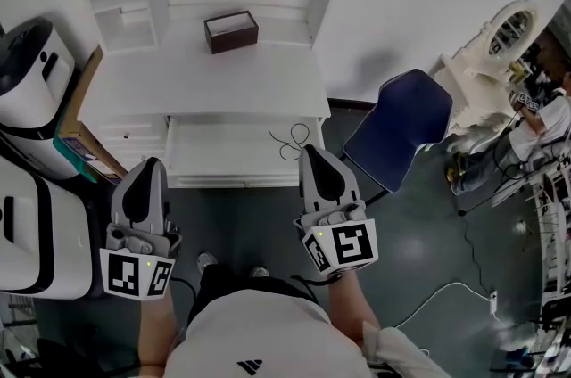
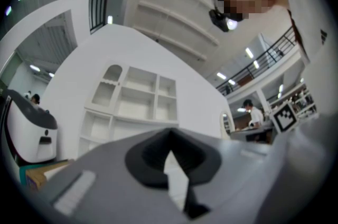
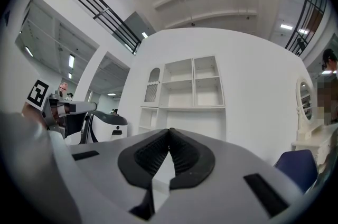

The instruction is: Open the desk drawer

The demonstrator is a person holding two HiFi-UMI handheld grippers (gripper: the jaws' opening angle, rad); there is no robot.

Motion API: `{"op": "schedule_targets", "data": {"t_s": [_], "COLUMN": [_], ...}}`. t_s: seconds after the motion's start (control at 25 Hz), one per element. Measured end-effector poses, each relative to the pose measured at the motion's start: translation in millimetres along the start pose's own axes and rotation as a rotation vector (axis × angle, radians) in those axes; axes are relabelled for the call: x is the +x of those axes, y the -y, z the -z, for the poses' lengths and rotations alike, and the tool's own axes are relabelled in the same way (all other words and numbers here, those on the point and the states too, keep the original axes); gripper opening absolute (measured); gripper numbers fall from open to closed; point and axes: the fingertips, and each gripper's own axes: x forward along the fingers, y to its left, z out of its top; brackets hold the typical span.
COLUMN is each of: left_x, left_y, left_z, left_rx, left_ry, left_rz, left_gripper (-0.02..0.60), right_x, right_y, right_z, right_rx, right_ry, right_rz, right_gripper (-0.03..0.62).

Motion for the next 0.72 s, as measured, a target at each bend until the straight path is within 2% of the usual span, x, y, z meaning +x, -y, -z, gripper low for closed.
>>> {"op": "schedule_targets", "data": {"t_s": [0.72], "left_x": [9.8], "left_y": [-7.7], "left_z": [3.2], "left_rx": [0.003], "left_ry": [-0.005], "left_rz": [-0.007], "left_gripper": [0.005], "right_x": [14.6], "right_y": [4.6], "right_z": [-1.0], "right_rx": [0.033], "right_ry": [0.013], "right_rz": [0.003], "right_gripper": [0.0]}}
